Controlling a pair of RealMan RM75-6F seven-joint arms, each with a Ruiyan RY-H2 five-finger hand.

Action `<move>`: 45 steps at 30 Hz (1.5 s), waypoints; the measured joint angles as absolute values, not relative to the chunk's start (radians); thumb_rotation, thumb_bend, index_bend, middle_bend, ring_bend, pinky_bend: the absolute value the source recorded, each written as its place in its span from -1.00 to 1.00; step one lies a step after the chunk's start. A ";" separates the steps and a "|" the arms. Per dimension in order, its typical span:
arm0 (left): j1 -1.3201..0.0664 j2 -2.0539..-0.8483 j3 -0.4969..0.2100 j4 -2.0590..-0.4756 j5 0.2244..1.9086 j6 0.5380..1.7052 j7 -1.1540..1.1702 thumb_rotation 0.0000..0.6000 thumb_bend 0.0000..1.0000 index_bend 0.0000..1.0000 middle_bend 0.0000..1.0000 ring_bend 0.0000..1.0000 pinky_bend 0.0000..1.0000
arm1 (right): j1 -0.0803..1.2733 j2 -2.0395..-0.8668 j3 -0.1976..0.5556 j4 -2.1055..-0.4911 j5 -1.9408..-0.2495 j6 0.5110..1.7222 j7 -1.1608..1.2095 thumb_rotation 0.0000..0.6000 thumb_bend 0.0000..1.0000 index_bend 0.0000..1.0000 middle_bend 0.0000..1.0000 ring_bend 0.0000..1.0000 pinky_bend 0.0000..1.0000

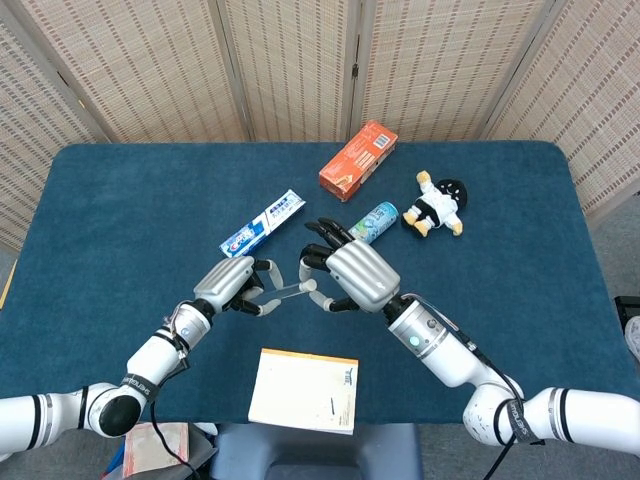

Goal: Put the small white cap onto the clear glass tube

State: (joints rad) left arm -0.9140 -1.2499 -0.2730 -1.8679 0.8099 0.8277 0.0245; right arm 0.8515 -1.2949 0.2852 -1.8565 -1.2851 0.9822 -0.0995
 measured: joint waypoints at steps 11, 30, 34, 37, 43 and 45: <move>-0.916 -1.245 -0.275 -1.866 0.814 0.819 0.009 1.00 -0.22 0.12 1.00 0.93 0.92 | 0.862 -1.324 0.280 -1.833 -1.282 0.981 -0.099 1.00 0.04 0.45 -0.31 -0.89 -1.00; -0.920 -1.260 -0.218 -1.795 0.808 0.830 0.083 1.00 -0.22 0.12 1.00 0.93 0.92 | 0.832 -1.280 0.273 -1.836 -1.267 0.999 -0.077 1.00 -0.48 -0.29 -0.57 -0.93 -1.00; -0.927 -1.282 -0.191 -1.756 0.794 0.851 0.148 1.00 -0.22 0.12 1.00 0.93 0.92 | 0.802 -1.247 0.265 -1.842 -1.274 1.024 -0.068 1.00 -0.48 -0.30 -0.57 -0.94 -1.00; -0.937 -1.308 -0.169 -1.726 0.779 0.870 0.214 1.00 -0.22 0.12 1.00 0.93 0.92 | 0.775 -1.222 0.258 -1.844 -1.279 1.047 -0.054 1.00 -0.48 -0.32 -0.57 -0.94 -1.00; -0.970 -1.386 -0.133 -1.661 0.717 0.903 0.360 1.00 -0.22 0.12 1.00 0.93 0.92 | 0.722 -1.177 0.240 -1.839 -1.295 1.084 -0.021 1.00 -0.48 -0.32 -0.57 -0.94 -1.00; -0.986 -1.420 -0.125 -1.638 0.688 0.911 0.408 1.00 -0.22 0.12 1.00 0.93 0.92 | 0.706 -1.165 0.232 -1.834 -1.300 1.092 -0.013 1.00 -0.48 -0.32 -0.57 -0.94 -1.00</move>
